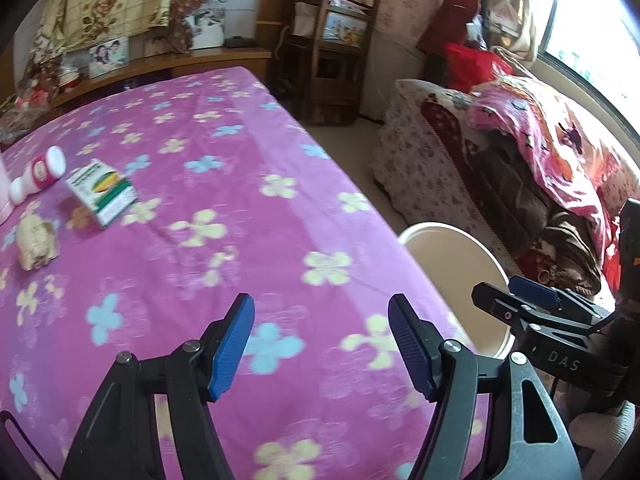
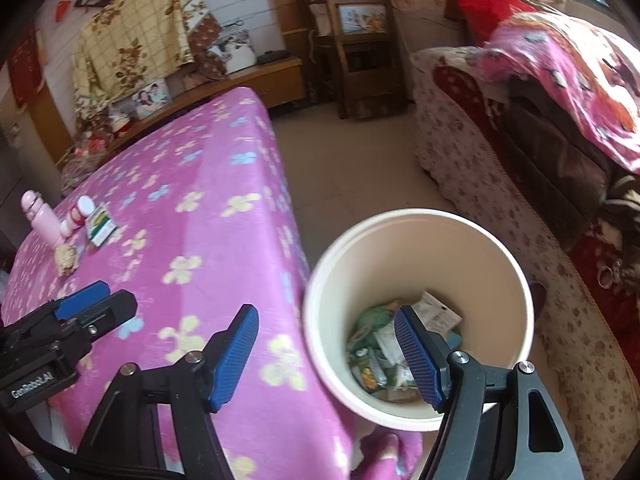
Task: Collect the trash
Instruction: 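Move both open tools back over the crumpled paper and medicine box, then grasp the crumpled beige paper with the left tool while the right tool grasps the white medicine box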
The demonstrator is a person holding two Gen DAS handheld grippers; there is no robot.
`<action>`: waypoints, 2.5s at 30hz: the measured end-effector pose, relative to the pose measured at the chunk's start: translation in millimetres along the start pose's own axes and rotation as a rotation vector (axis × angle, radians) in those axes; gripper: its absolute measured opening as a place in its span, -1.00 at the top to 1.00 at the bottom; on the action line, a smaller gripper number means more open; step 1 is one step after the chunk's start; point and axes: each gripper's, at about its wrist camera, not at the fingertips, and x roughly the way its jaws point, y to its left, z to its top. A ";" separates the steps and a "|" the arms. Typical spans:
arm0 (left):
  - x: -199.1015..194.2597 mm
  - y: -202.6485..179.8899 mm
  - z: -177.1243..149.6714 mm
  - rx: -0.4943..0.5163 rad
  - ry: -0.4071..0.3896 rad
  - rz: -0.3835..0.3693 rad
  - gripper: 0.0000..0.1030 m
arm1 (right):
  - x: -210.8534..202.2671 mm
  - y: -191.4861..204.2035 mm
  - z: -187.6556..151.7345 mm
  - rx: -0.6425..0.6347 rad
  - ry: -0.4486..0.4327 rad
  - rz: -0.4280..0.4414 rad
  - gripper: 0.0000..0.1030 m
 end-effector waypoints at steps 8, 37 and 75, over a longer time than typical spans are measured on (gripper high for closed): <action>-26.0 71.7 -0.9 -0.103 -0.026 0.077 -0.44 | 6.2 64.1 13.8 -0.110 0.003 0.090 -0.44; -50.3 255.1 15.6 -0.373 -0.045 0.268 -0.45 | 92.0 276.5 67.7 -0.474 0.028 0.280 -0.45; 5.3 284.4 35.4 -0.399 0.003 0.195 0.27 | 178.3 324.7 88.5 -0.472 0.167 0.316 -0.21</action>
